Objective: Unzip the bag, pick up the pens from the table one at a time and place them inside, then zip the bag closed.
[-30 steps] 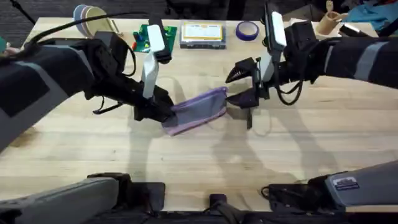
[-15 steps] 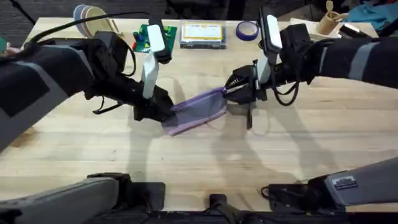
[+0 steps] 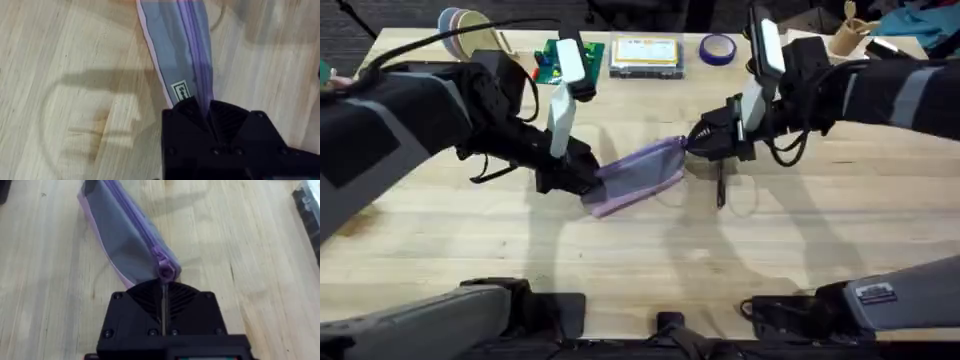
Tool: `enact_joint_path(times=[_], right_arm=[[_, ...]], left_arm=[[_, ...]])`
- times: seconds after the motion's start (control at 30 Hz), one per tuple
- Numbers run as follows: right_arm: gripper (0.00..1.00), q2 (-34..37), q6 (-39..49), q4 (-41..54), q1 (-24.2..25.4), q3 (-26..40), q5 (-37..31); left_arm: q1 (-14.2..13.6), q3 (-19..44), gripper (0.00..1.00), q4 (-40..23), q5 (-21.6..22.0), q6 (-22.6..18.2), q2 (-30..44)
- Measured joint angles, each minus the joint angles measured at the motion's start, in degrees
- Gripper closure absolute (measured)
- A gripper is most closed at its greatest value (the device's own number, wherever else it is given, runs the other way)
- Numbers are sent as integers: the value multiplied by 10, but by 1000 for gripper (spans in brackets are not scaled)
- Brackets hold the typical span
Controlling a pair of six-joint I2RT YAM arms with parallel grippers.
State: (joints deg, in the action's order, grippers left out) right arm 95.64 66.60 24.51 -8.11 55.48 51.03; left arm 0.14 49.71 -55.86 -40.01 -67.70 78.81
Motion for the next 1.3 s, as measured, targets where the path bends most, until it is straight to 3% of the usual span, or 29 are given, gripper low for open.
enact_joint_path(times=[0.37,0.67,0.83,1.1,1.13,1.17,1.3], right_arm=[[970,-11,-15,2,1,0,-4],[970,-87,-19,-4,12,0,-8],[969,-93,-19,-3,11,0,1],[970,-93,-19,-4,-20,0,17],[940,-93,-21,-3,-23,0,15],[837,-93,-22,-3,-25,0,11],[263,-93,-21,-3,-25,0,-23]], left_arm=[[0,0,959,2,-1,0,0],[0,0,959,2,0,0,0],[0,0,959,2,0,0,0],[0,0,959,2,0,0,0],[0,0,959,2,0,0,0],[0,0,959,2,0,0,0],[0,0,959,2,0,0,0]])
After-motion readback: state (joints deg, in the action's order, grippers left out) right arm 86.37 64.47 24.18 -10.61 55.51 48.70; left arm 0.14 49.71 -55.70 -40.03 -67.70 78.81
